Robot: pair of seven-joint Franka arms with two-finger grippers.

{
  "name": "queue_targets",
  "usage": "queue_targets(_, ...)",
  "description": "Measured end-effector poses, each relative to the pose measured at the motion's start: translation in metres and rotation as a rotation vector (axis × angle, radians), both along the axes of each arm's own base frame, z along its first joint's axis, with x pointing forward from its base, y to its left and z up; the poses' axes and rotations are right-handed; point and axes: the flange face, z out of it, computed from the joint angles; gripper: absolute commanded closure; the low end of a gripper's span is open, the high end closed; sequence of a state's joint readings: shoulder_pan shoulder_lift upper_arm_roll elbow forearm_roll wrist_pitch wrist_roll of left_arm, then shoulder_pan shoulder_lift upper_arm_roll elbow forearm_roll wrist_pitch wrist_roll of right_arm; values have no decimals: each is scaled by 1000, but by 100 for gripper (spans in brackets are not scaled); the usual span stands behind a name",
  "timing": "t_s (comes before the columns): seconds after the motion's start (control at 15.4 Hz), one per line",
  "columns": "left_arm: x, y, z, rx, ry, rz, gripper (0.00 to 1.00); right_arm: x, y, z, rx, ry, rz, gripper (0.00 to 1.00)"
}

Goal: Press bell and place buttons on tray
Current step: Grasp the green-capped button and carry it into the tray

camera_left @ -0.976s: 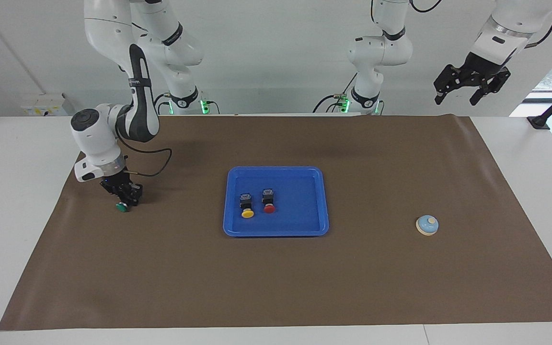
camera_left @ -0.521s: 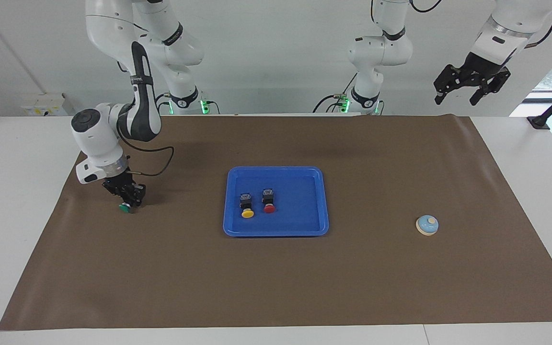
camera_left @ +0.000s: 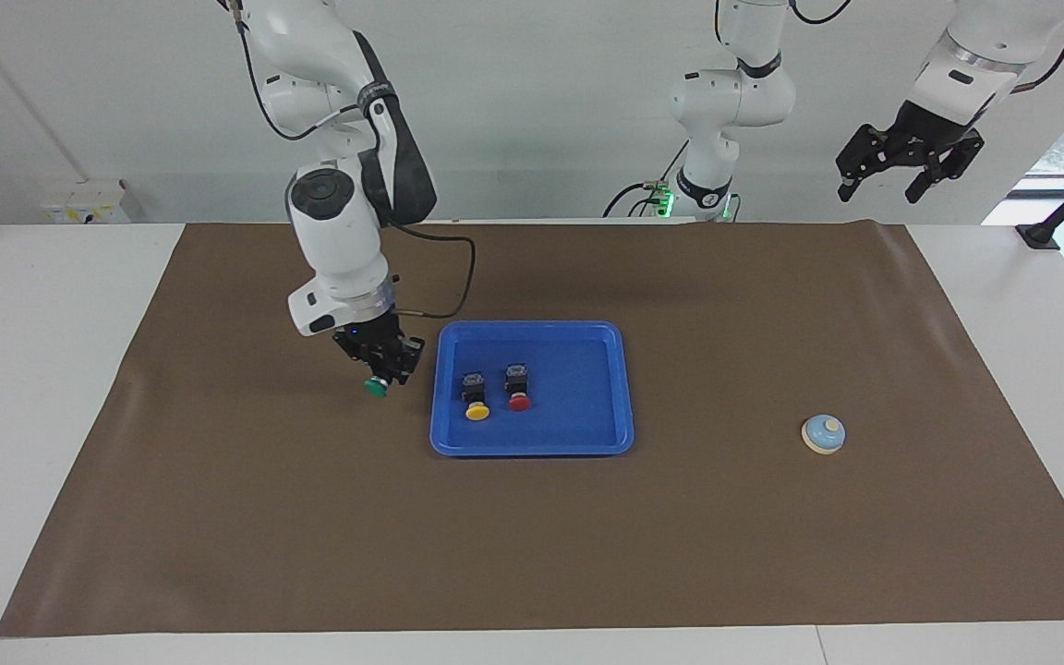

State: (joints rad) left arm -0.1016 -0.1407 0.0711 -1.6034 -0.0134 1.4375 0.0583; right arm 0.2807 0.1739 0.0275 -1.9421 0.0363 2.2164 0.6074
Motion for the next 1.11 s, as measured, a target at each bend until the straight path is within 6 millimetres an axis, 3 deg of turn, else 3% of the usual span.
queue_targets(0.39,0,0,0,0,0,0,0,-12,107,7,50,3,44,100)
queue_targets(0.72,0,0,0,0,0,0,0,-21,191,-44,48,35,64,100)
queue_targets(0.91,0,0,0,0,0,0,0,-31,224,-74,57,19,90,100)
queue_targets(1.11,0,0,0,0,0,0,0,-36,231,-83,52,19,104,100)
